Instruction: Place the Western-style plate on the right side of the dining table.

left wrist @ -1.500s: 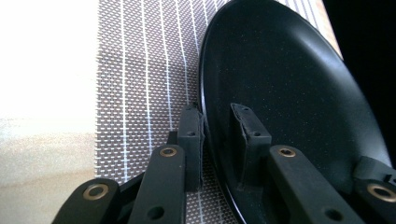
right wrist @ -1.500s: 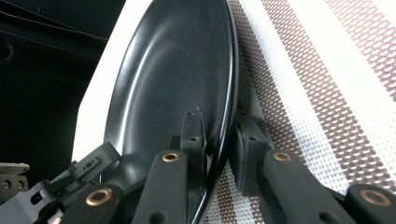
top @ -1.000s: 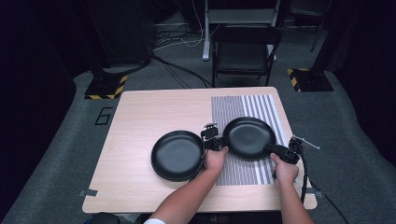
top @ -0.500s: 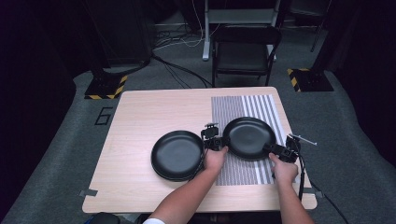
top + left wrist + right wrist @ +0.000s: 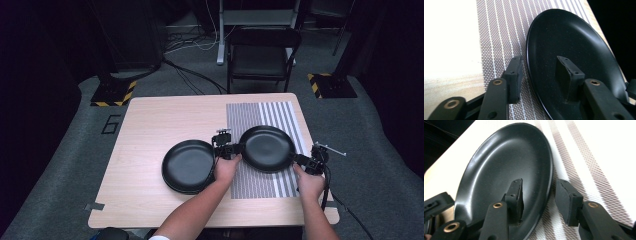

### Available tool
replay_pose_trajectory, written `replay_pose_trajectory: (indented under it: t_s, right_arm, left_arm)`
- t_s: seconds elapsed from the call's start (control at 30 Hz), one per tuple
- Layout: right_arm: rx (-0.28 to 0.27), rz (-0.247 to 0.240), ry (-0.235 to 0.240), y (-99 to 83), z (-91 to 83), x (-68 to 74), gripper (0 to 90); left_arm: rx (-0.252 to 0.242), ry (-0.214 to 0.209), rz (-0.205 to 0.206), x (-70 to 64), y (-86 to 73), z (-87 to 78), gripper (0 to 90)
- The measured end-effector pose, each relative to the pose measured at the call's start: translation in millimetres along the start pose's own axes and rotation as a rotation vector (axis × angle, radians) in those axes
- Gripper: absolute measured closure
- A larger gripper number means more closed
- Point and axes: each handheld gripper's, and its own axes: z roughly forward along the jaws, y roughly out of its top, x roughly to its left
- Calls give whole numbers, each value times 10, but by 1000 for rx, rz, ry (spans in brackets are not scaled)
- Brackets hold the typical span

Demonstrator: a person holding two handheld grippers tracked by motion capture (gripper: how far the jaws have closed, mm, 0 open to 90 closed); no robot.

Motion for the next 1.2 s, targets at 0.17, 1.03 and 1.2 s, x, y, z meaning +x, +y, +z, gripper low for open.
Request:
replay_pose_trajectory:
  t_s: [0.17, 1.03, 1.2]
  right_arm:
    - [0, -3, -10, 2, -38, -34, 544]
    - [-3, -188, 2, -48, -251, 181, 495]
    - [2, -224, -16, -45, -292, 191, 488]
  left_arm:
    - [-3, -25, -7, 13, 25, -62, 560]
    - [13, -53, 138, 147, 175, -369, 524]
    - [16, -64, 146, 234, 236, -491, 524]
